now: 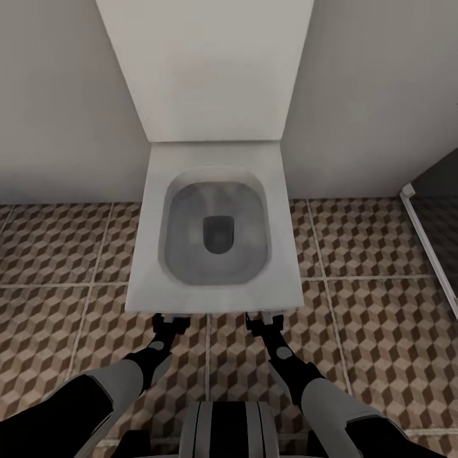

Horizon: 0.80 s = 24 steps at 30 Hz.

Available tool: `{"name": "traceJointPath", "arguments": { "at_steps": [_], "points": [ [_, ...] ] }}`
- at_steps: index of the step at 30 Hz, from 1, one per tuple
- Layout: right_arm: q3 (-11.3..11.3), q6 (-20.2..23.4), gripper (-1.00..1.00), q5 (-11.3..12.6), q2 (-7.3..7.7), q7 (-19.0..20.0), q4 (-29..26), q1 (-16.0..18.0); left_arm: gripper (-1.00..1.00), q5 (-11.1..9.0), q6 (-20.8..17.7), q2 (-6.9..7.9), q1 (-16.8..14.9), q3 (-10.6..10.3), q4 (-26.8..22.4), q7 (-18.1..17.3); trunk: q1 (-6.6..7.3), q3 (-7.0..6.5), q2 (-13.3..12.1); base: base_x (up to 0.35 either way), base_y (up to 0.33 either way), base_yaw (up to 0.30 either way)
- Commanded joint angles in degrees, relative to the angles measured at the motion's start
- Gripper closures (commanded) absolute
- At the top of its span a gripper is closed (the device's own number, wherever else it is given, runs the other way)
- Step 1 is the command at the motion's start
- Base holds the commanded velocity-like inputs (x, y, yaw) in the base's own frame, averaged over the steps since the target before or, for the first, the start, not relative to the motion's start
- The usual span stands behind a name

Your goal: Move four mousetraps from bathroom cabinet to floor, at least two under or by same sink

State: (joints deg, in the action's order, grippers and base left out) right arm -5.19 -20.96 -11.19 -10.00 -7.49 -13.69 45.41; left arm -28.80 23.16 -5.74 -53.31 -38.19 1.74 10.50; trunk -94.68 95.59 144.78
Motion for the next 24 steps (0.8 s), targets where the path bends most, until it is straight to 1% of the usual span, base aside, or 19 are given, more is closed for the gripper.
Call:
{"name": "traceJointPath", "arguments": {
  "at_steps": [1, 7, 24],
  "points": [
    [-0.3, 0.0, -1.0, -0.5, 0.0, -0.6, 0.1, 0.0, -1.0, -0.3, 0.3, -0.05, 0.0, -0.5, 0.2, 0.1, 0.02, 0.03, 0.0, -0.124, 0.0, 0.0],
    [-0.3, 0.0, -1.0, -0.5, 0.0, -0.6, 0.1, 0.0, -1.0, -0.3, 0.2, -0.06, 0.0, -0.5, 0.2, 0.2, 0.02, 0.03, 0.0, -0.246, 0.0, 0.0],
    [-0.3, 0.0, -1.0, -0.5, 0.0, -0.6, 0.1, 0.0, -1.0, -0.3, 0.2, -0.06, 0.0, -0.5, 0.2, 0.2, 0.02, 0.03, 0.0, -0.328, 0.0, 0.0]
  ]
}}
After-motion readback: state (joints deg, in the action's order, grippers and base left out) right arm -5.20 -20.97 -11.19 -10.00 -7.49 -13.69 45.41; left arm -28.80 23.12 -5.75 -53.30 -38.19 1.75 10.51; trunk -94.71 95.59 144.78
